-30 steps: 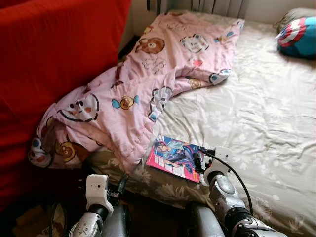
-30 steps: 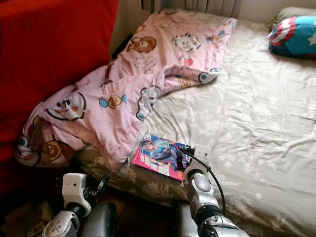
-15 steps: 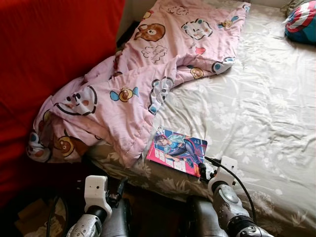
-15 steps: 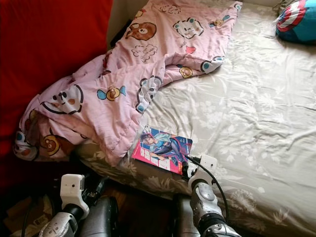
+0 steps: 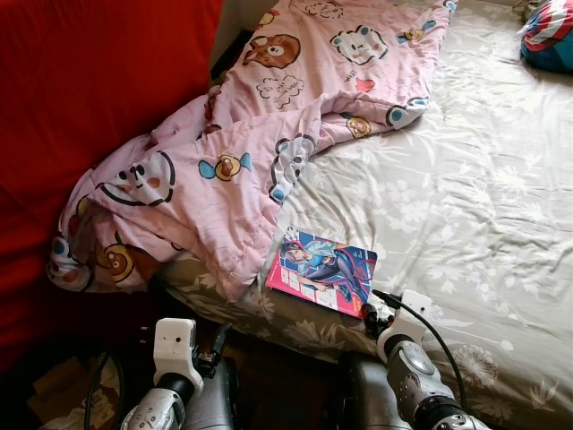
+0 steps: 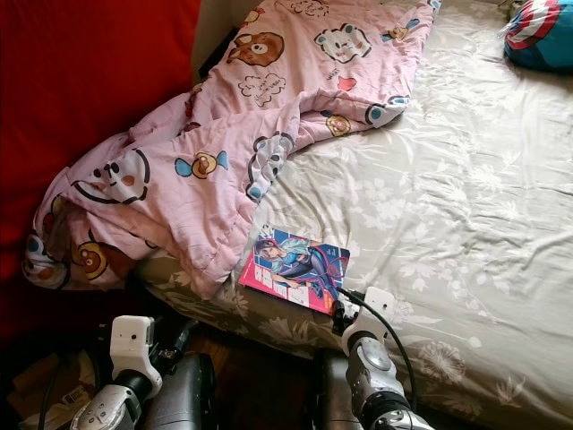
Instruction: Clean up the room
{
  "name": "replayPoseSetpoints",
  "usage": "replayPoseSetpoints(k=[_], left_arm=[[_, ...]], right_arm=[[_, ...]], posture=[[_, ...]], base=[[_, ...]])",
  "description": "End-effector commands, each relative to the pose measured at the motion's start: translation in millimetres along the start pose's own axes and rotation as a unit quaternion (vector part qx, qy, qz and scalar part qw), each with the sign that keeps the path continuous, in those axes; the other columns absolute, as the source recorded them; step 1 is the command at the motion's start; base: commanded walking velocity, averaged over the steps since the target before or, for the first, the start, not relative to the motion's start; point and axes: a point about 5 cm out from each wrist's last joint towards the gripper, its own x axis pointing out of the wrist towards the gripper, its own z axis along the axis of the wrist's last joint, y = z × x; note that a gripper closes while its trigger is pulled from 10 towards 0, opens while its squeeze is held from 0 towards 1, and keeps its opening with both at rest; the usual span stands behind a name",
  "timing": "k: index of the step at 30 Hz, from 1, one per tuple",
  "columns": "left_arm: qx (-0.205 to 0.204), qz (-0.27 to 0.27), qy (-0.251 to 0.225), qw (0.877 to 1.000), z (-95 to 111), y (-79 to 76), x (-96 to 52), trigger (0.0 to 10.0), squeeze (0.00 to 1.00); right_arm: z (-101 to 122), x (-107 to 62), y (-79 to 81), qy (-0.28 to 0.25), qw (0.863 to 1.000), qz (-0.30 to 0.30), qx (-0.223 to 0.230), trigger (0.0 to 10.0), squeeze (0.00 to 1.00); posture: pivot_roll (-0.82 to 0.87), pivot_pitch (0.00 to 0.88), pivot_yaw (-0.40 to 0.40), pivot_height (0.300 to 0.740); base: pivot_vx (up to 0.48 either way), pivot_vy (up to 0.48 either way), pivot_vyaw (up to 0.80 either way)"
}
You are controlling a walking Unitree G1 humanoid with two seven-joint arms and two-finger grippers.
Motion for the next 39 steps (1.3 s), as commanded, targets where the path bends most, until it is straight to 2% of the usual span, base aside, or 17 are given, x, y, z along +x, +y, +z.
replayPoseSetpoints(k=[1, 27, 39], left_arm=[[0.003, -0.003, 0.014, 1.000, -4, -0.6, -3.9, 10.0, 0.00], [0.017, -0.010, 0.016, 1.000, -8, -2.2, 5.3, 10.0, 0.00], [0.025, -0.004, 0.022, 0.999, -12, 0.3, 14.0, 10.0, 0.00]], right_arm=[[-12, -3.1, -6.3, 0.021, 1.000, -0.010, 0.007, 0.0, 0.00], [-9, -1.4, 0.2, 0.015, 1.000, 0.009, 0.004, 0.0, 0.00], [-4, -0.6, -3.3, 0.006, 1.000, 0.010, -0.005, 0.0, 0.00]], posture=[[0.05, 0.252, -0.009, 0.612], [0.05, 0.177, -0.010, 0.612], [0.03, 0.150, -0.009, 0.612]], base=[[0.000, 0.000, 0.00], [0.000, 0.000, 0.00], [0.000, 0.000, 0.00]])
